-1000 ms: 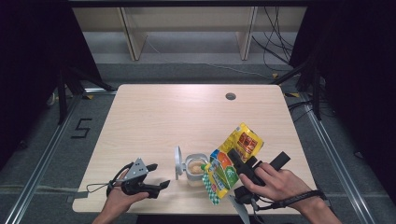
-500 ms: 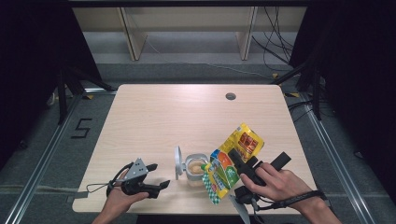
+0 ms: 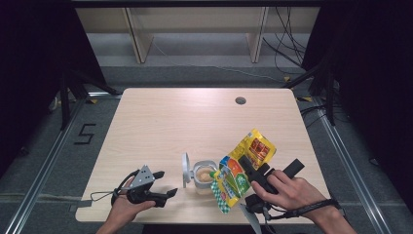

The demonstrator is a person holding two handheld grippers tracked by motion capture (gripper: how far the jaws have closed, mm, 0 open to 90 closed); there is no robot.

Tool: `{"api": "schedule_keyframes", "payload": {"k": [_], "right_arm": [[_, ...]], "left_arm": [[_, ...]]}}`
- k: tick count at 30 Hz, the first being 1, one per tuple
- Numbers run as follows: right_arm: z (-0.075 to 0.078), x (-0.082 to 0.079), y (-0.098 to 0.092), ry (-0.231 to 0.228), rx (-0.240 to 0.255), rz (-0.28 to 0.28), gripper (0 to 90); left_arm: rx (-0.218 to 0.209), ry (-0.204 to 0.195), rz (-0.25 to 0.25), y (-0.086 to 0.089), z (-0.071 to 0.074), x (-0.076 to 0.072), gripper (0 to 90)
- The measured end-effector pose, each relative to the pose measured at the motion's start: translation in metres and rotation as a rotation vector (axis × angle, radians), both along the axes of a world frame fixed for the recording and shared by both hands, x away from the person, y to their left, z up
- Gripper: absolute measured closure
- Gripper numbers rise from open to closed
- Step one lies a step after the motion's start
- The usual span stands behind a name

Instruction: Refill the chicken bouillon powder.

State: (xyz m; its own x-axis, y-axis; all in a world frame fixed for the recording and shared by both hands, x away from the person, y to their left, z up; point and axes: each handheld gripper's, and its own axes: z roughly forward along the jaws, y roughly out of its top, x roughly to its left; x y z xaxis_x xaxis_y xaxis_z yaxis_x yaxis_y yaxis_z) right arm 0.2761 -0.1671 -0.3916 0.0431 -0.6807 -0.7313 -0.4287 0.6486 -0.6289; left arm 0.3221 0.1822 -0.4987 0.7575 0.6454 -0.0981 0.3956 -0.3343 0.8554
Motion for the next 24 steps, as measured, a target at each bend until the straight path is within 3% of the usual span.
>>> {"api": "schedule_keyframes", "payload": {"k": [10, 15, 24], "right_arm": [[-0.001, 0.001, -0.002, -0.009, 0.021, 0.001, 66.7], [-0.008, 0.000, -0.009, 0.008, 0.103, -0.042, 67.0], [-0.010, -0.001, -0.011, 0.010, 0.125, -0.054, 67.3]], "left_arm": [[0.008, -0.010, -0.007, 0.001, 0.000, 0.000, 20.4], [0.001, -0.002, -0.001, 0.000, 0.000, 0.000, 20.4], [0.003, 0.000, 0.002, 0.000, 0.000, 0.000, 20.4]]}}
